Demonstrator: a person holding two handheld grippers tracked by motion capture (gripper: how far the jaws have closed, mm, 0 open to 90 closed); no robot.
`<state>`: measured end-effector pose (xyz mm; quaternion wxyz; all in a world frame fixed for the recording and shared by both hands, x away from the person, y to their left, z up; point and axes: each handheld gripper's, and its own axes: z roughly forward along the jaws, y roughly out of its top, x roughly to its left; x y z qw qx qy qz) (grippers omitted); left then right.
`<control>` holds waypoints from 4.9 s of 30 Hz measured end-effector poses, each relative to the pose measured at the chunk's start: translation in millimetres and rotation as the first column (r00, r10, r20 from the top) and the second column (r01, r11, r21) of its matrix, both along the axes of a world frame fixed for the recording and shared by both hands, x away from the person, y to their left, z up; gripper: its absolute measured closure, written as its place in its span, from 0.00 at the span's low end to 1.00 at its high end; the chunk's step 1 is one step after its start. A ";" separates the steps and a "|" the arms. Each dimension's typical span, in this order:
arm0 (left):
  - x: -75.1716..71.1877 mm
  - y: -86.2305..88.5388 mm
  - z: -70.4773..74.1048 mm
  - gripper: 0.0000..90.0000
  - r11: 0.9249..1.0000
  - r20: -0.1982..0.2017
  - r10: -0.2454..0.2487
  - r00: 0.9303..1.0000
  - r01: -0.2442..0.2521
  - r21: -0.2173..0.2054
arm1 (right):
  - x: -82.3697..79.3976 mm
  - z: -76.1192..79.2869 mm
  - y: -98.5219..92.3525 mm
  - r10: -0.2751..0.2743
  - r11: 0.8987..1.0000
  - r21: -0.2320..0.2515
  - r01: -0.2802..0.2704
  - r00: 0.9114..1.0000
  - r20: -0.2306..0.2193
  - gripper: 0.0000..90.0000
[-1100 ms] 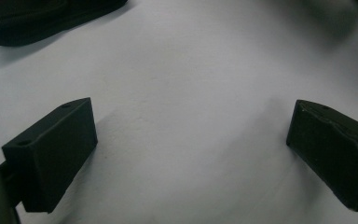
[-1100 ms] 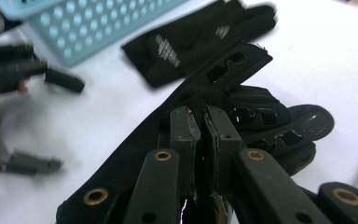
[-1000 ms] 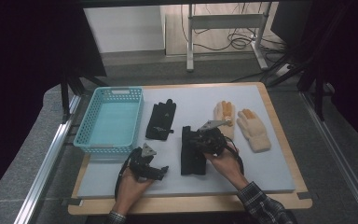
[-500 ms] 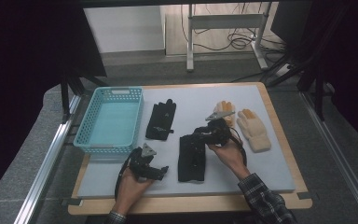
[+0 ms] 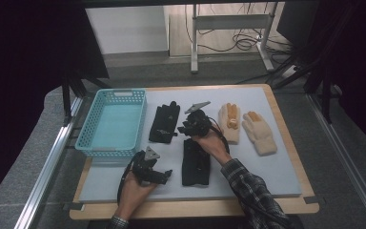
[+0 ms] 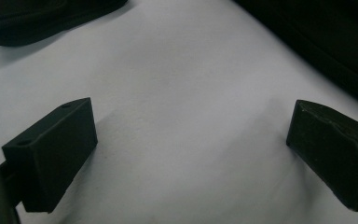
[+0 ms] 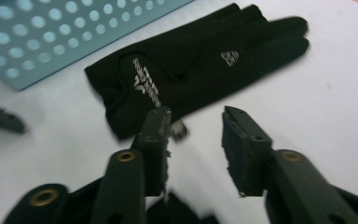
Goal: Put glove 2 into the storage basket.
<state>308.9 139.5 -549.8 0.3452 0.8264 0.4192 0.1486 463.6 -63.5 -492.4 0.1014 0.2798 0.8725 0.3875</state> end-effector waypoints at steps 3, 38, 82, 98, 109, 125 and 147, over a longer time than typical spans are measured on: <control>0.0 0.2 0.1 0.02 1.000 0.001 -0.001 1.000 0.001 0.003 | 10.2 -5.1 17.5 0.009 1.000 -0.023 -0.009 1.000 0.005 0.58; 0.1 0.4 0.0 0.03 1.000 0.003 -0.005 1.000 0.005 0.004 | 45.4 -31.5 68.0 0.034 0.999 -0.038 -0.038 0.995 -0.091 0.96; 0.0 0.3 0.2 0.03 1.000 0.002 -0.003 1.000 0.003 0.005 | -105.1 51.9 -82.1 0.173 0.984 0.034 -0.174 0.985 0.021 0.96; -0.1 0.4 0.4 0.03 1.000 0.004 -0.005 1.000 0.005 0.008 | -107.5 4.1 -70.4 0.144 0.989 -0.021 -0.144 0.989 -0.039 0.78; -0.2 0.4 0.4 0.03 1.000 0.002 -0.005 1.000 0.005 0.009 | -75.0 -7.4 -67.1 0.031 1.000 0.005 -0.031 0.998 -0.047 0.48; 0.0 0.4 0.3 0.03 1.000 0.003 -0.005 1.000 0.005 0.008 | -91.6 -3.7 -62.0 0.054 0.998 -0.031 -0.053 0.998 0.019 0.99; 0.0 0.4 0.3 0.03 1.000 0.003 -0.005 1.000 0.005 0.008 | -83.7 8.1 -86.0 0.026 1.000 -0.008 -0.026 0.999 0.046 0.76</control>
